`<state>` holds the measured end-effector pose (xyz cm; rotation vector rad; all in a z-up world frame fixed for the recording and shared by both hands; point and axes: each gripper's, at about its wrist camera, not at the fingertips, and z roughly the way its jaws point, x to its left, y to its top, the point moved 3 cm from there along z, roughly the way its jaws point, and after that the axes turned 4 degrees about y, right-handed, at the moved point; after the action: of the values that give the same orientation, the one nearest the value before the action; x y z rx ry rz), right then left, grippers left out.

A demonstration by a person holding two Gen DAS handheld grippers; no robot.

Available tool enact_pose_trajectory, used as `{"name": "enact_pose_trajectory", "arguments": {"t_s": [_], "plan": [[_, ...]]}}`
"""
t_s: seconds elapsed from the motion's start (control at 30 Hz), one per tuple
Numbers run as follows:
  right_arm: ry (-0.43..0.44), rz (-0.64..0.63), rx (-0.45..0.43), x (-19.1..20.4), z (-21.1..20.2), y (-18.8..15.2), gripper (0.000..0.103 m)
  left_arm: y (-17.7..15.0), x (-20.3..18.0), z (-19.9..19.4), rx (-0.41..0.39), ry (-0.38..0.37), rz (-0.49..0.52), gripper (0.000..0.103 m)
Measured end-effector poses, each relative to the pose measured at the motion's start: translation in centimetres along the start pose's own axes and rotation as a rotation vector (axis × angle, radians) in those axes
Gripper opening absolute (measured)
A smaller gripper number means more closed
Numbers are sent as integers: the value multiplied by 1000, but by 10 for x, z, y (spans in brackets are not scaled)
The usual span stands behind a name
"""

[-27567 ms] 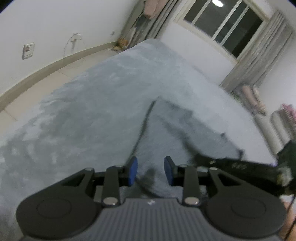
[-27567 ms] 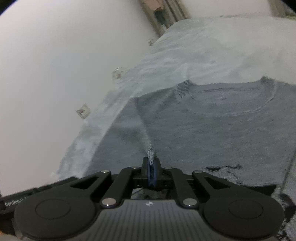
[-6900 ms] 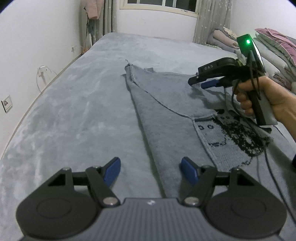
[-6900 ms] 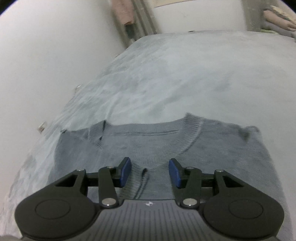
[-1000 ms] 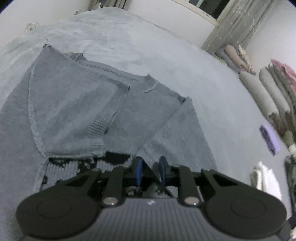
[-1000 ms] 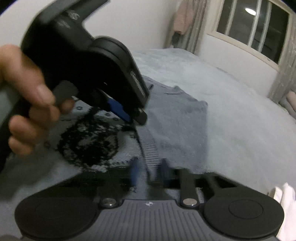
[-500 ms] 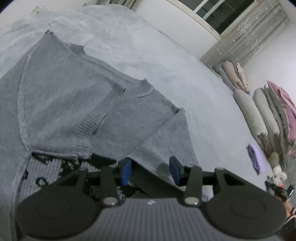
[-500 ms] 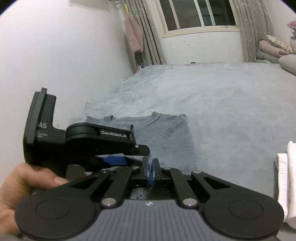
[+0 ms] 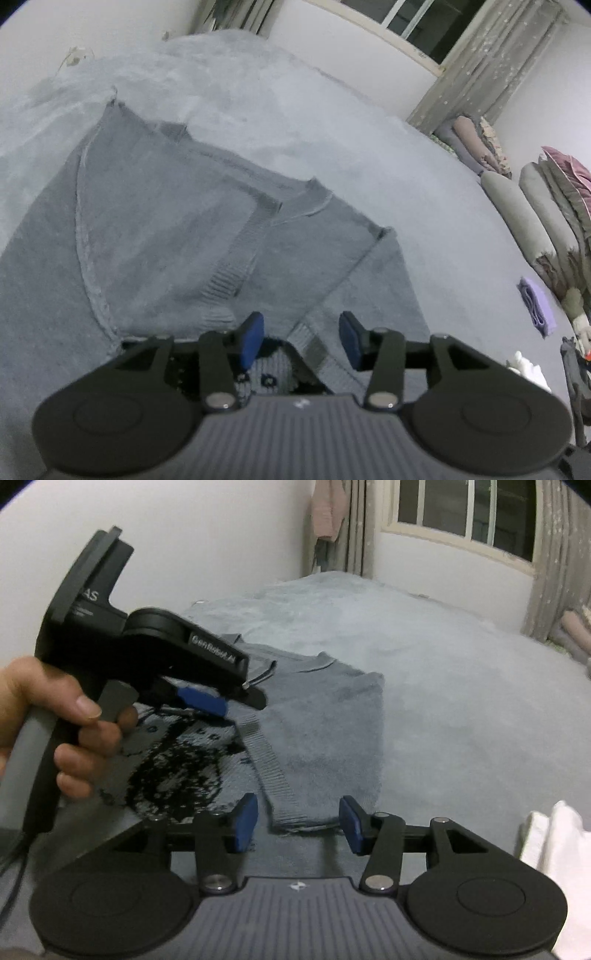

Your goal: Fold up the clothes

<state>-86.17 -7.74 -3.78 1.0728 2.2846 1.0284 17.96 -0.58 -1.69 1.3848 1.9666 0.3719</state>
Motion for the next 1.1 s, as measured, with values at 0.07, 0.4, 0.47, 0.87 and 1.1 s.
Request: {"name": "enact_pose_trajectory", "arguments": {"t_s": [0.07, 0.4, 0.47, 0.87, 1.1], "plan": [[-13, -32, 8, 3, 6, -2, 45, -1, -3, 6, -6, 3, 23, 40], [19, 60, 16, -6, 18, -1, 10, -2, -20, 4, -36, -33, 107, 2], [45, 121, -6, -12, 11, 2, 10, 5, -22, 0, -39, -54, 98, 2], [169, 416, -79, -7, -8, 46, 10, 85, -29, -36, -114, -108, 193, 2], [188, 530, -52, 46, 42, 82, 10, 132, 3, -24, -135, -84, 320, 2]]}}
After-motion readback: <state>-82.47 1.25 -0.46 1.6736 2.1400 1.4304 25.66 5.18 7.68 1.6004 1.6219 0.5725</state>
